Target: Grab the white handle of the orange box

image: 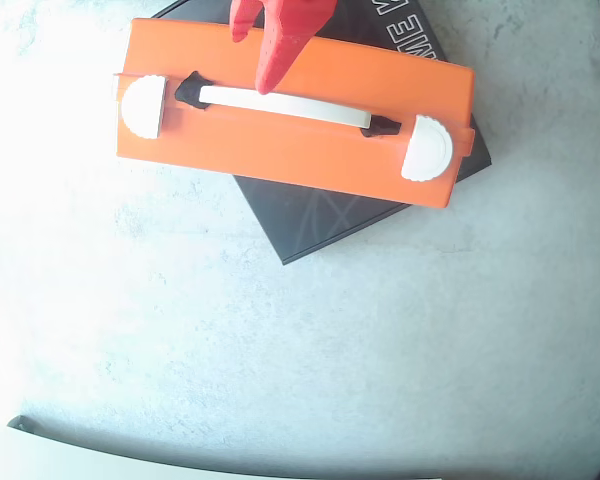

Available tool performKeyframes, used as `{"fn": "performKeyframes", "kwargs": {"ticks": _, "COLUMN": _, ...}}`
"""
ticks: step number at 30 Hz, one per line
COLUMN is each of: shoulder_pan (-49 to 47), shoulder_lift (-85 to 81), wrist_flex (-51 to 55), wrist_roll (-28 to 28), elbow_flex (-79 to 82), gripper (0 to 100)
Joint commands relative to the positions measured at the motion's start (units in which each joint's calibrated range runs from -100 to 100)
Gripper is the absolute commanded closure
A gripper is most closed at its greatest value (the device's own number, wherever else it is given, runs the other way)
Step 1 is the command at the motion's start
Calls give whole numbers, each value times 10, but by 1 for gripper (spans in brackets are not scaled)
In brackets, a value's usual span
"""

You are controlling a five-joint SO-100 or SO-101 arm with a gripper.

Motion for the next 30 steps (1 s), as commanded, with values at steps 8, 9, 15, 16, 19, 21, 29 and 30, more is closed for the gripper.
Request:
{"fn": "performKeyframes", "kwargs": {"ticks": 8, "shoulder_pan": 48, "shoulder_lift": 70, "wrist_flex": -2, "wrist_roll": -91, "elbow_flex": -22, "gripper": 73}}
{"fn": "performKeyframes", "kwargs": {"ticks": 9, "shoulder_pan": 49, "shoulder_lift": 76, "wrist_flex": -2, "wrist_roll": -97, "elbow_flex": -31, "gripper": 73}}
{"fn": "performKeyframes", "kwargs": {"ticks": 15, "shoulder_pan": 49, "shoulder_lift": 140, "wrist_flex": -2, "wrist_roll": -100, "elbow_flex": -117, "gripper": 73}}
{"fn": "performKeyframes", "kwargs": {"ticks": 16, "shoulder_pan": 49, "shoulder_lift": 155, "wrist_flex": -2, "wrist_roll": -100, "elbow_flex": -137, "gripper": 73}}
{"fn": "performKeyframes", "kwargs": {"ticks": 19, "shoulder_pan": 49, "shoulder_lift": 196, "wrist_flex": -1, "wrist_roll": -100, "elbow_flex": -190, "gripper": 73}}
{"fn": "performKeyframes", "kwargs": {"ticks": 21, "shoulder_pan": 46, "shoulder_lift": 218, "wrist_flex": -1, "wrist_roll": -100, "elbow_flex": -207, "gripper": 73}}
{"fn": "performKeyframes", "kwargs": {"ticks": 29, "shoulder_pan": 40, "shoulder_lift": 234, "wrist_flex": -2, "wrist_roll": -101, "elbow_flex": -170, "gripper": 73}}
{"fn": "performKeyframes", "kwargs": {"ticks": 30, "shoulder_pan": 40, "shoulder_lift": 234, "wrist_flex": -2, "wrist_roll": -101, "elbow_flex": -169, "gripper": 73}}
